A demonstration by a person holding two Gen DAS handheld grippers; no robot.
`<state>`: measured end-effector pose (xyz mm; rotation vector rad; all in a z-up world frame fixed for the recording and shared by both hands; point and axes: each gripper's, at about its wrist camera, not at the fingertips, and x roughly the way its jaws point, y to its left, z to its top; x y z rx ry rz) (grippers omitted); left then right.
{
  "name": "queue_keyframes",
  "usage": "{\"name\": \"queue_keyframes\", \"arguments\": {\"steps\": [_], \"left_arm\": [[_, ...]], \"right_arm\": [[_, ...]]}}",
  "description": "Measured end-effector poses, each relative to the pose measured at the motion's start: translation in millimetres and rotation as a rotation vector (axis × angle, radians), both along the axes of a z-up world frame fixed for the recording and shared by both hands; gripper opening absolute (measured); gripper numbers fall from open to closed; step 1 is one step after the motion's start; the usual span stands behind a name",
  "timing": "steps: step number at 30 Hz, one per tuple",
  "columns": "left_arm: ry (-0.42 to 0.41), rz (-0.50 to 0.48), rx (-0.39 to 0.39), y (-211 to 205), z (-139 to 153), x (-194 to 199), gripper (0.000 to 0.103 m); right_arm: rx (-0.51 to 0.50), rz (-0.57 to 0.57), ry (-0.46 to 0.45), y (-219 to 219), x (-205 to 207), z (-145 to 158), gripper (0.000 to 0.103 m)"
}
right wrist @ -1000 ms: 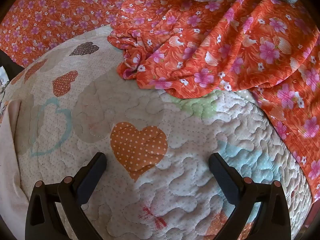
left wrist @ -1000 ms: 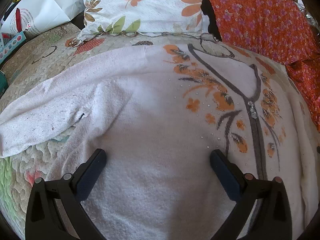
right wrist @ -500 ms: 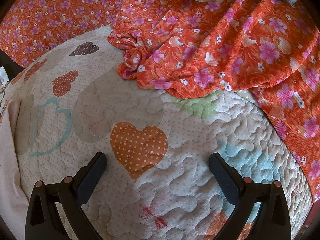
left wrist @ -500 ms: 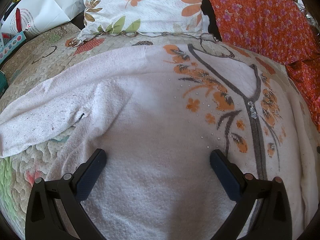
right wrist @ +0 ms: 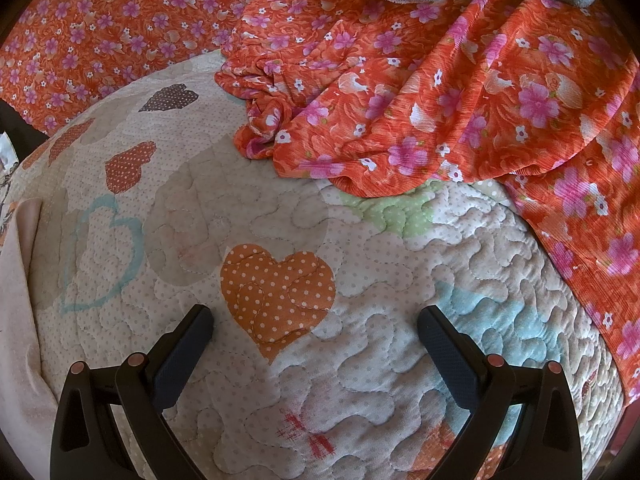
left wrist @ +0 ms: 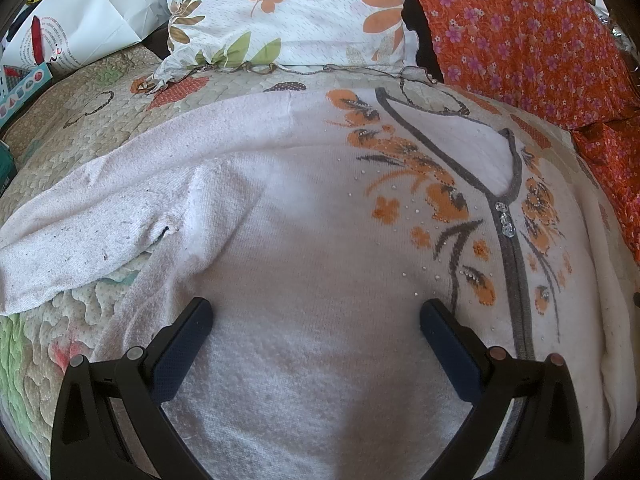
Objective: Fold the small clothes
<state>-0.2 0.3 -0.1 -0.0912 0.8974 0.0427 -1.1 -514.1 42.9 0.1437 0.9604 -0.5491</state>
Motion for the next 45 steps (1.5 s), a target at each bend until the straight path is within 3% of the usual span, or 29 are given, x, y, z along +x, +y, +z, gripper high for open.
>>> {"name": "queue_keyframes", "arguments": {"steps": [30, 39, 41, 45], "left_arm": [[0.006, 0.0, 0.014, -2.2, -0.4, 0.9, 0.103], [0.029, -0.005, 0.012, -2.7, 1.9, 4.3, 0.103], [-0.017, -0.004, 0.019, -3.4, 2.9, 3.1, 0.103], [0.066, -0.01, 0.02, -4.3, 10.5, -3.3, 0.103]], "right_arm": [[-0.009, 0.0, 0.005, 0.0, -0.3, -0.1, 0.103], [0.045, -0.052, 0.017, -4.2, 2.3, 0.9, 0.103], [0.058, -0.059, 0.016, -5.0, 1.5, 1.3, 0.103], [0.046, -0.063, 0.013, -1.0, -0.6, 4.3, 0.103]]}}
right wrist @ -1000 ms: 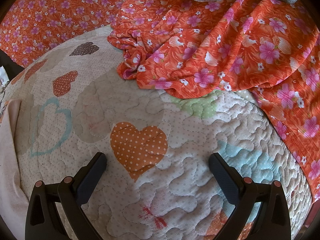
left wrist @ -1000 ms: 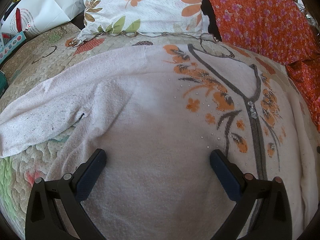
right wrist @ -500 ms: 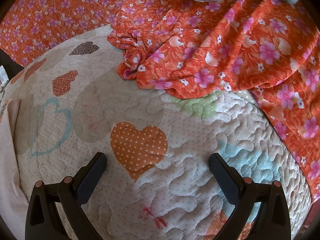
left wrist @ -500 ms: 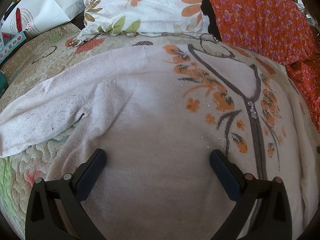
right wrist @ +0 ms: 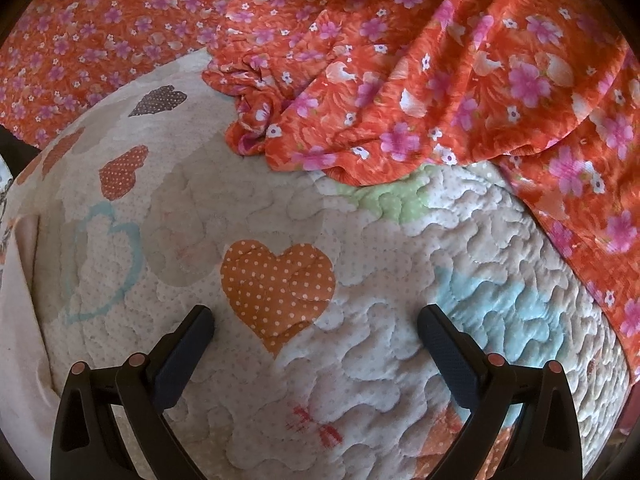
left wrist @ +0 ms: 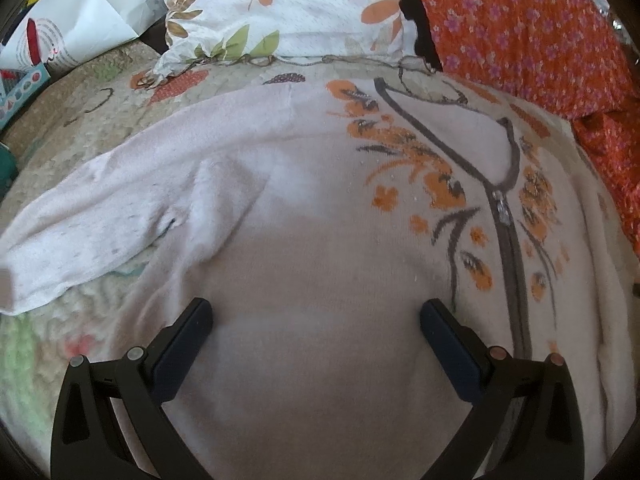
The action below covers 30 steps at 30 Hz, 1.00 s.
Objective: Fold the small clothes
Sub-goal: 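Grasp the grey ribbed hem of the pink cardigan with the right gripper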
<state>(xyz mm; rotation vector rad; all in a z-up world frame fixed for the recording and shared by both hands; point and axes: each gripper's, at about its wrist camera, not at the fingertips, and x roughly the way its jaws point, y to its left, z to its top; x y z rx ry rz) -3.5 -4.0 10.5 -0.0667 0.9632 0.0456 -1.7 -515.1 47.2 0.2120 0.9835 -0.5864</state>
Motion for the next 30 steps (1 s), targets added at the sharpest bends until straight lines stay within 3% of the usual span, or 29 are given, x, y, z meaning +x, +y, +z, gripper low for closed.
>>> {"name": "queue_keyframes", "arguments": {"steps": [4, 7, 11, 16, 18, 21, 25, 26, 28, 29, 30], "left_arm": [[0.005, 0.015, -0.001, 8.6, 32.0, -34.5, 0.103], [-0.027, 0.03, 0.002, 20.6, 55.0, -64.5, 0.103], [-0.031, 0.05, -0.092, 42.1, 75.2, -102.8, 0.103], [0.016, 0.059, -0.165, 52.8, 74.3, -128.2, 0.103], [0.036, 0.056, -0.17, 52.2, 71.0, -133.5, 0.103], [0.052, 0.04, -0.145, 49.2, 66.5, -141.8, 0.103], [0.04, 0.035, -0.111, 49.8, 65.2, -154.6, 0.103], [0.037, 0.034, -0.117, 51.0, 65.4, -155.6, 0.103], [0.024, 0.036, -0.123, 52.9, 66.9, -159.1, 0.103], [0.018, 0.034, -0.12, 53.4, 69.9, -160.8, 0.103], [0.013, 0.033, -0.116, 53.6, 72.3, -161.3, 0.103]], "right_arm": [[-0.008, 0.026, -0.046, 16.1, -7.8, 9.6, 0.099], [0.0, 0.088, -0.145, 42.6, -24.2, 33.1, 0.099], [0.186, 0.246, -0.196, 72.6, -46.2, 51.9, 0.099], [0.288, 0.313, -0.1, 96.5, -84.9, 45.2, 0.097], [0.349, 0.303, -0.051, 94.1, -96.2, 33.1, 0.087], [0.435, 0.291, -0.014, 89.6, -120.5, 21.4, 0.083], [0.417, 0.321, 0.001, 105.1, -138.7, 21.9, 0.081], [0.398, 0.34, 0.015, 111.8, -139.7, 20.7, 0.075], [0.335, 0.386, 0.049, 126.3, -139.6, 18.4, 0.043], [0.303, 0.416, 0.072, 133.4, -139.6, 16.3, 0.02], [0.296, 0.444, 0.091, 137.0, -138.5, 15.4, 0.01]]}}
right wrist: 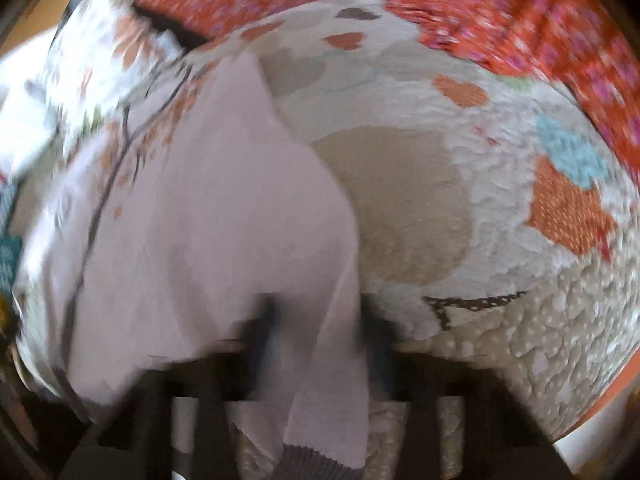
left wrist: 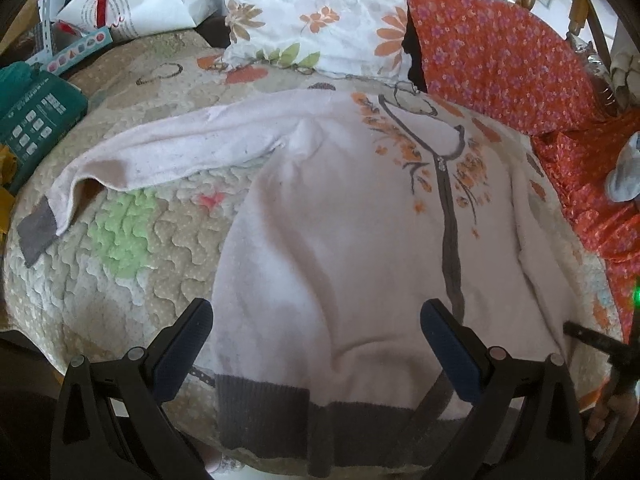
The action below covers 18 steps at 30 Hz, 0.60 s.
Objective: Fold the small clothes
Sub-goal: 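Grasp the grey ribbed hem of the pink cardigan with the right gripper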
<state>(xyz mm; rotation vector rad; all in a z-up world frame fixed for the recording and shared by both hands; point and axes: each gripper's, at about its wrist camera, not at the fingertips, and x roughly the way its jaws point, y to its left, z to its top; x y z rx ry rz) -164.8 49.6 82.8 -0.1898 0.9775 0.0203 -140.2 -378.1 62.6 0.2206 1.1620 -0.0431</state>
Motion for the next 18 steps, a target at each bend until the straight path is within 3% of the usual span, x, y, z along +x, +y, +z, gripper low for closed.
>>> {"name": "queue_keyframes", "arguments": {"steps": [4, 8, 11, 13, 17, 18], "left_arm": [[-0.042, 0.008, 0.023, 3.1, 16.4, -5.3, 0.103], [-0.067, 0.022, 0.009, 6.9, 27.3, -9.3, 0.103], [-0.069, 0.03, 0.014, 8.5, 29.1, -10.2, 0.103], [-0.07, 0.033, 0.013, 10.3, 28.7, -11.5, 0.103], [-0.073, 0.044, -0.005, 15.0, 23.9, -11.9, 0.103], [-0.071, 0.044, -0.013, 14.9, 22.5, -10.5, 0.103]], "right_arm": [[-0.023, -0.002, -0.029, -26.1, 14.9, 20.1, 0.004], [-0.168, -0.163, -0.077, -94.3, 44.5, 53.0, 0.004], [-0.336, -0.309, -0.019, -143.0, 61.5, 56.2, 0.006], [-0.326, -0.373, -0.006, -165.5, 61.5, 61.4, 0.012], [-0.223, -0.411, -0.09, -191.7, 27.5, 86.6, 0.053], [-0.207, -0.4, -0.092, -193.7, 19.7, 88.0, 0.053]]}}
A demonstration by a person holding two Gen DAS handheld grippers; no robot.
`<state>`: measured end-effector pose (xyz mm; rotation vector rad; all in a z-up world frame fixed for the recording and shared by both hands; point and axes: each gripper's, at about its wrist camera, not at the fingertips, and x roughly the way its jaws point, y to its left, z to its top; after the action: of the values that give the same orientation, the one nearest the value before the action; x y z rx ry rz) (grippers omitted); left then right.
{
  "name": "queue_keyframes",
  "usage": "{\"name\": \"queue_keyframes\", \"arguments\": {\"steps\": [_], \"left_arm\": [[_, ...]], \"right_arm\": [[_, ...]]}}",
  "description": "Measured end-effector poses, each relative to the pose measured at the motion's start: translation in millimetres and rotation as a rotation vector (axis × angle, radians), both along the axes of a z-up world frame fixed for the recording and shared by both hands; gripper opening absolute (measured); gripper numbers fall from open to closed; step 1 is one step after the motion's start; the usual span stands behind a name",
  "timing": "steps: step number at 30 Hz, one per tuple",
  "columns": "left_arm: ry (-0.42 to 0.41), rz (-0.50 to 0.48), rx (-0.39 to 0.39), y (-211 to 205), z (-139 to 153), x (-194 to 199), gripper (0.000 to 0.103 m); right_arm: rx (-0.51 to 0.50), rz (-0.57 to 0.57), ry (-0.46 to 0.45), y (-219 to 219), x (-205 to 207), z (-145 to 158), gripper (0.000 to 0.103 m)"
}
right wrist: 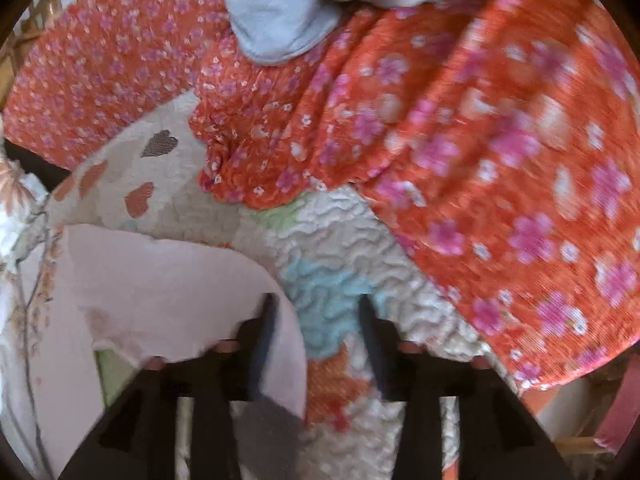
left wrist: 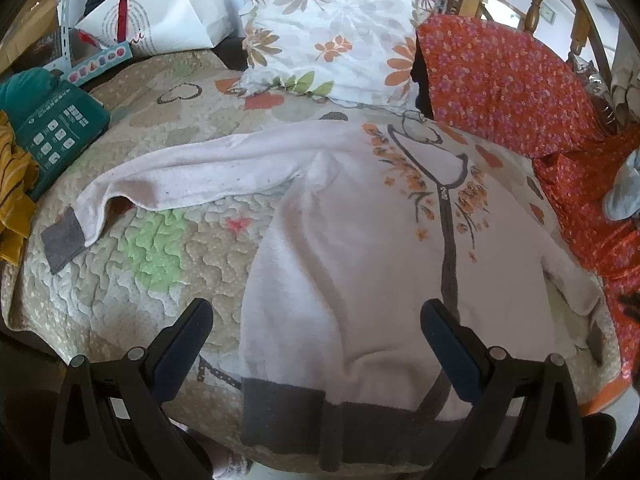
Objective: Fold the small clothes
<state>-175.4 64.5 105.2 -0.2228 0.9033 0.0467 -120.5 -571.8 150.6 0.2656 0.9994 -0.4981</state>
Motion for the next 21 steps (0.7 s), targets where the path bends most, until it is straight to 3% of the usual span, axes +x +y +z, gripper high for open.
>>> {"name": "queue_keyframes", "arguments": {"steps": [4, 8, 12, 21], "left_arm": [[0.0, -0.021, -0.019, -6.8, -3.8, 2.3, 0.103], [0.011, -0.045, -0.038, -15.4, -6.4, 2.6, 0.103], [0.008, -0.054, -0.033, -19.9, -6.7, 0.1, 0.103], [0.033, -0.04, -0.019, -20.0, -8.2, 0.2, 0.103]], "right_arm": [[0.051, 0.141, 0.068, 12.3, -21.8, -8.3, 0.053], [0.07, 0.358, 0.129, 46.5, -34.1, -20.2, 0.053], [0.0, 0.524, 0.22, 85.5, -34.5, -37.5, 0.059], [-0.084, 0.603, 0.259, 110.0, -33.6, -72.8, 0.056]]}}
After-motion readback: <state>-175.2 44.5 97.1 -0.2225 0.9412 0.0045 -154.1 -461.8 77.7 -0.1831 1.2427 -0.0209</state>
